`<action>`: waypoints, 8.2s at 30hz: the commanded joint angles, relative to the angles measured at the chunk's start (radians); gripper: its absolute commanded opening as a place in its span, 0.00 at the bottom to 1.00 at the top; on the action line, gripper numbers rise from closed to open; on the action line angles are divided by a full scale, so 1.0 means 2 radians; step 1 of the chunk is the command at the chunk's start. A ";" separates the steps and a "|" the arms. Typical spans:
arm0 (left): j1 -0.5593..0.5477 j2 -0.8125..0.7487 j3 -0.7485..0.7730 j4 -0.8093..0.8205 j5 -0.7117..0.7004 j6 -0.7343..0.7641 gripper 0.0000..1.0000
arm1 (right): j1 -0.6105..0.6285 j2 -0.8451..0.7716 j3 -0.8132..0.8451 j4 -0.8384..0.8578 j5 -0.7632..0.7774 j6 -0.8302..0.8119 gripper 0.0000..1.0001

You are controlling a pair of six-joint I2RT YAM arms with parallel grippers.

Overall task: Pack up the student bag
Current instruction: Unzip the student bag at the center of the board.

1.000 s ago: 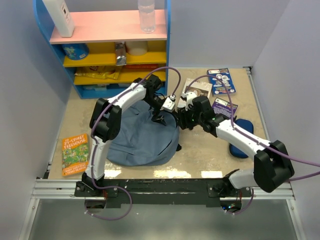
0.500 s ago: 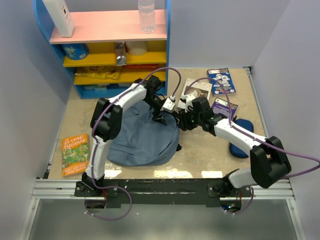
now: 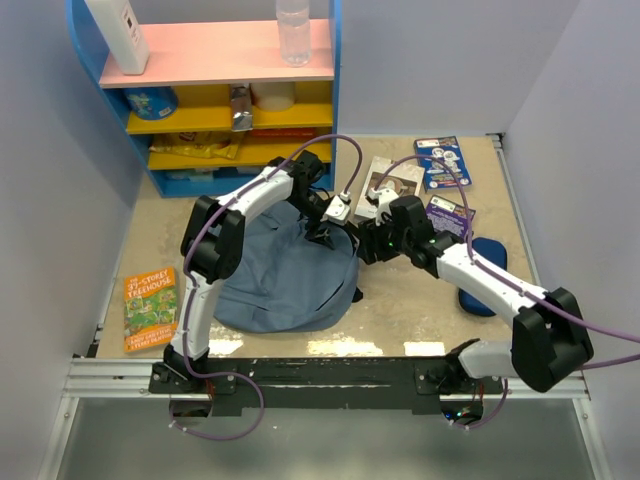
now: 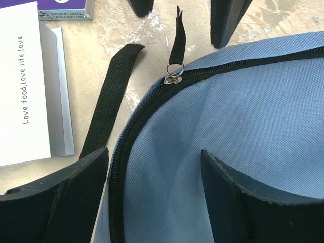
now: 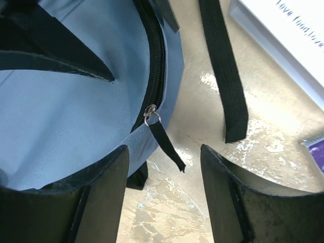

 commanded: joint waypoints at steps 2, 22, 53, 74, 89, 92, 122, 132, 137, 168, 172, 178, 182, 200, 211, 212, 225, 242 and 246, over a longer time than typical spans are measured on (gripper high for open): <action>0.000 -0.009 0.010 0.001 0.026 0.013 0.68 | -0.001 -0.019 -0.003 -0.019 0.032 0.001 0.62; -0.001 -0.011 0.009 0.007 0.032 -0.005 0.30 | -0.002 0.023 0.018 -0.015 0.009 -0.023 0.58; -0.003 -0.024 0.005 0.024 0.028 -0.039 0.32 | 0.001 0.039 0.009 -0.002 -0.022 -0.012 0.40; -0.007 -0.022 -0.007 0.250 -0.087 -0.332 0.00 | -0.002 -0.009 0.042 -0.031 0.069 0.058 0.00; -0.011 0.031 0.085 0.234 -0.235 -0.532 0.00 | 0.060 -0.028 0.023 -0.056 0.029 0.145 0.00; -0.010 0.036 0.085 0.238 -0.263 -0.546 0.00 | 0.088 -0.049 0.012 -0.072 0.046 0.167 0.00; 0.049 -0.167 -0.071 0.146 -0.162 -0.440 0.59 | 0.117 -0.114 -0.042 -0.094 0.199 0.211 0.00; 0.007 -0.178 -0.108 0.133 0.002 -0.124 0.99 | 0.100 -0.118 -0.037 -0.069 0.184 0.205 0.00; -0.026 -0.091 -0.038 0.064 0.005 -0.041 1.00 | 0.101 -0.127 -0.038 -0.076 0.183 0.207 0.00; -0.077 0.012 0.113 0.004 -0.091 -0.050 0.00 | 0.100 -0.138 -0.044 -0.074 0.167 0.212 0.00; -0.062 0.020 0.137 0.046 -0.104 -0.158 0.00 | 0.101 -0.144 -0.054 -0.079 0.169 0.214 0.00; -0.053 0.021 0.140 0.119 -0.168 -0.290 0.00 | 0.101 -0.158 -0.078 -0.084 0.168 0.220 0.00; -0.039 0.034 0.149 0.129 -0.182 -0.345 0.00 | 0.102 -0.173 -0.083 -0.105 0.174 0.220 0.00; -0.021 0.038 0.180 0.113 -0.325 -0.544 0.00 | 0.196 -0.108 -0.100 -0.081 0.193 0.310 0.00; -0.018 0.017 0.144 0.106 -0.319 -0.535 0.00 | 0.254 -0.138 -0.087 -0.141 0.260 0.357 0.00; -0.017 0.014 0.141 0.107 -0.323 -0.535 0.00 | 0.253 -0.144 -0.088 -0.140 0.259 0.358 0.00; 0.021 0.017 0.172 0.119 -0.333 -0.570 0.00 | 0.261 -0.144 -0.105 -0.123 0.259 0.401 0.00; -0.006 -0.064 0.074 0.055 -0.033 -0.296 0.91 | 0.123 -0.045 0.014 -0.065 0.219 0.243 0.00; -0.030 -0.069 0.042 0.079 -0.049 -0.253 0.97 | 0.123 -0.049 0.025 -0.071 0.215 0.240 0.00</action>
